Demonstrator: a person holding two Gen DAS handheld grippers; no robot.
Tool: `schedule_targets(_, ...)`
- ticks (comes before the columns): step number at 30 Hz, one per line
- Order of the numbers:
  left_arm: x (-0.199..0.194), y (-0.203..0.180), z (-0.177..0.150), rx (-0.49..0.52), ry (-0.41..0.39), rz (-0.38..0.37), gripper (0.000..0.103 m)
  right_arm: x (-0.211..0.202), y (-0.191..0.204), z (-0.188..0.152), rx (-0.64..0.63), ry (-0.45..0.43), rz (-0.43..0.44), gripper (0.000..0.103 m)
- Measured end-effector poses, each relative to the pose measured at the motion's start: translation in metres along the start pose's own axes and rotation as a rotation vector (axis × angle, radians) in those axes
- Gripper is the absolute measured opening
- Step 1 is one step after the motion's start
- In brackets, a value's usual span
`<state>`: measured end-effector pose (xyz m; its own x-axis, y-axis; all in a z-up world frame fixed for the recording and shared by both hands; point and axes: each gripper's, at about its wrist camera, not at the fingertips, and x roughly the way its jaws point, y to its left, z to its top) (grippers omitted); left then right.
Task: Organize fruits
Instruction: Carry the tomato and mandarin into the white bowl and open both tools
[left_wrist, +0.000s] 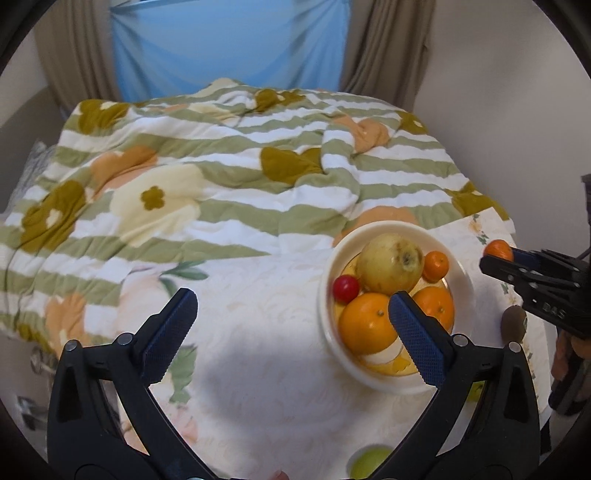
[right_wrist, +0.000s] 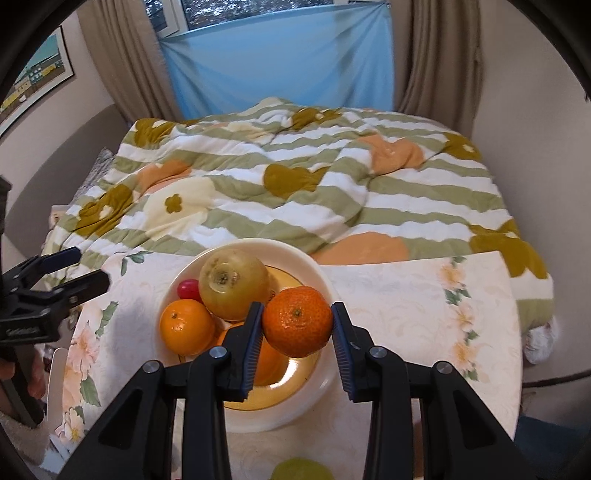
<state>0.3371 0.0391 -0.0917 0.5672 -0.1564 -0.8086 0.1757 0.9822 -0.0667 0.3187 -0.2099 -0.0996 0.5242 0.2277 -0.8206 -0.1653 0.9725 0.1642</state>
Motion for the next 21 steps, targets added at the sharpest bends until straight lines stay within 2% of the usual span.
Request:
schedule_targets(8, -0.018, 0.007, -0.027, -0.065, 0.026, 0.074, 0.103, 0.027, -0.004, -0.001, -0.02, 0.067, 0.037, 0.034)
schedule_targets(15, -0.023, 0.007, -0.045, -0.099, 0.048, 0.097, 0.103, 0.034, -0.009, -0.004, -0.034, 0.09, 0.042, 0.034)
schedule_targets(16, -0.024, 0.007, -0.047, -0.103, 0.051, 0.099, 0.103, 0.035, -0.009, -0.004, -0.034, 0.092, 0.049, 0.041)
schedule_targets(17, -0.024, 0.006, -0.049, -0.105, 0.053, 0.101, 0.103, 0.034, -0.009, -0.004, -0.034, 0.09, 0.056, 0.057)
schedule_targets(18, -0.025, 0.005, -0.051, -0.106, 0.054, 0.104, 0.103, 0.032, -0.009, -0.004, -0.036, 0.082, 0.064, 0.066)
schedule_targets(19, -0.026, 0.004, -0.052, -0.106, 0.054, 0.106, 0.103, 0.031, -0.009, -0.003, -0.039, 0.079, 0.07, 0.08)
schedule_targets(20, -0.028, 0.003, -0.054, -0.107, 0.053, 0.108, 0.103, 0.029, -0.008, -0.004, -0.043, 0.076, 0.071, 0.086)
schedule_targets(21, -0.029, 0.002, -0.055, -0.107, 0.052, 0.11, 0.103, 0.028, -0.008, -0.004, -0.046, 0.07, 0.068, 0.087)
